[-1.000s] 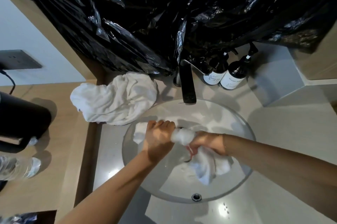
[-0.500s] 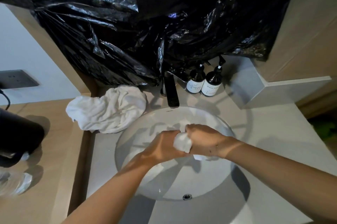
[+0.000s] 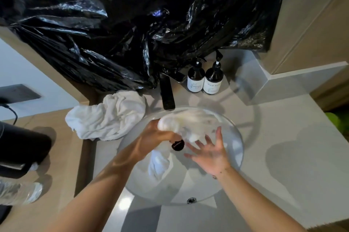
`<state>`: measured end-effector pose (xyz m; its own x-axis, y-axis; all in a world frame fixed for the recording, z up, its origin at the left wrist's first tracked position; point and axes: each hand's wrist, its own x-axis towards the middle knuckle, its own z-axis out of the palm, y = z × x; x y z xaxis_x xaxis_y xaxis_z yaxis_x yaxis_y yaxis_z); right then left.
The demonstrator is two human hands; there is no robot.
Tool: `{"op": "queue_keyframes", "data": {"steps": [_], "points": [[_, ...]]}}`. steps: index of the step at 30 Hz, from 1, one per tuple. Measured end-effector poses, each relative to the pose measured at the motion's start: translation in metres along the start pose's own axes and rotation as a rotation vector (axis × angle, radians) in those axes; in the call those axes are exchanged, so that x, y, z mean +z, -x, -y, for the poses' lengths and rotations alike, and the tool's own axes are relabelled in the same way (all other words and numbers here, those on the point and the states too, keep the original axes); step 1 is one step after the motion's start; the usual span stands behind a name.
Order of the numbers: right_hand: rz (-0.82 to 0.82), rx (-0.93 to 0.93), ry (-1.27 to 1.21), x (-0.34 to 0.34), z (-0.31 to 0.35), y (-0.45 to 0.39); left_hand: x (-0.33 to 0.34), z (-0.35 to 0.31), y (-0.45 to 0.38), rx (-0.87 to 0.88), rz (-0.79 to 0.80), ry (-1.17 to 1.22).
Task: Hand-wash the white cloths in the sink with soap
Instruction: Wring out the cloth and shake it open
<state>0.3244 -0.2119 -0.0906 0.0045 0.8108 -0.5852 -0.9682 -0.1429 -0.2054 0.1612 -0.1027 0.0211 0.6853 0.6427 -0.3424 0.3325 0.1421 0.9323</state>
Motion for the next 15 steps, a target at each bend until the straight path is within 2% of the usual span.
{"op": "queue_keyframes", "data": {"steps": [2,5,7,10,12,15], "points": [[0.083,0.013,-0.160,0.012,-0.013,-0.012,0.002,0.001,0.001,-0.044,0.050,0.070],[0.279,-0.071,-0.091,0.035,-0.009,-0.024,0.002,0.009,0.000,-0.171,0.102,0.087],[0.244,-0.148,-0.072,0.039,0.001,-0.030,0.001,0.015,-0.001,-0.230,0.077,0.045],[0.139,-0.154,-0.003,0.041,0.014,-0.032,0.000,0.020,0.001,-0.268,0.053,0.036],[0.144,-0.167,0.111,0.041,0.018,-0.030,0.000,0.024,0.000,-0.278,0.031,0.008],[0.193,-0.131,0.162,0.039,0.016,-0.028,0.006,0.031,-0.002,-0.301,-0.106,-0.031]]}}
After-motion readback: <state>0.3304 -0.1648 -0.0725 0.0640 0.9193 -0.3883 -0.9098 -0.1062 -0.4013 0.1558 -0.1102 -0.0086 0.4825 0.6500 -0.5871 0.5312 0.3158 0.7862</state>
